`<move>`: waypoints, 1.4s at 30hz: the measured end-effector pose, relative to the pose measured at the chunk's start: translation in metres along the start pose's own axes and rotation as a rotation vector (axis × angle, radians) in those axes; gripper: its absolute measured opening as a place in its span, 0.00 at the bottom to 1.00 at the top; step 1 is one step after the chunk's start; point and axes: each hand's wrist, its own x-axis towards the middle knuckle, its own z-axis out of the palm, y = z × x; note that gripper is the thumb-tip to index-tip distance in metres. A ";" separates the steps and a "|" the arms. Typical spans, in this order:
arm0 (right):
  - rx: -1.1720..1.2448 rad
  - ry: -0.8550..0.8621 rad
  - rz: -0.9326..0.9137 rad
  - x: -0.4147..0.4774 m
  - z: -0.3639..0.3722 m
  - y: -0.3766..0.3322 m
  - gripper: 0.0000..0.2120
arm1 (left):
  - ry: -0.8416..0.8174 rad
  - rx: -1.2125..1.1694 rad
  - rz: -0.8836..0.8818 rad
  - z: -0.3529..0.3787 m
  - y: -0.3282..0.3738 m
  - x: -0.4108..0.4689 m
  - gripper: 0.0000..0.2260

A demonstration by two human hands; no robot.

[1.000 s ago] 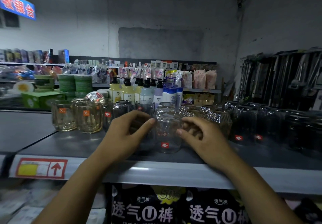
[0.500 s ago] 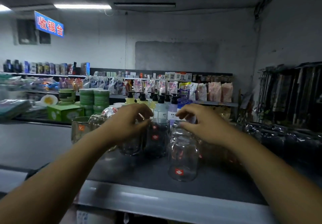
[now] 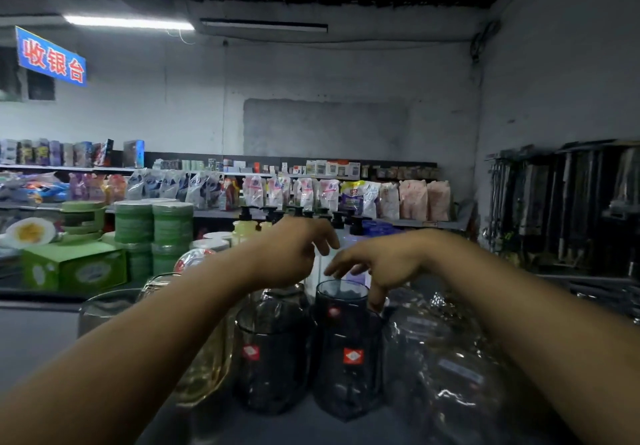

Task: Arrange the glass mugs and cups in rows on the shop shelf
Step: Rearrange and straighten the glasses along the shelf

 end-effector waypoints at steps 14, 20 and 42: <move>0.253 0.214 0.002 -0.011 -0.007 -0.005 0.34 | 0.192 -0.230 -0.034 -0.002 -0.012 -0.027 0.13; 0.557 0.509 -0.107 -0.044 -0.010 -0.009 0.42 | 0.095 -0.343 -0.082 0.003 -0.001 -0.030 0.31; 1.192 0.505 -0.492 -0.018 0.020 -0.033 0.25 | 0.314 -1.270 -0.259 -0.011 -0.006 -0.033 0.35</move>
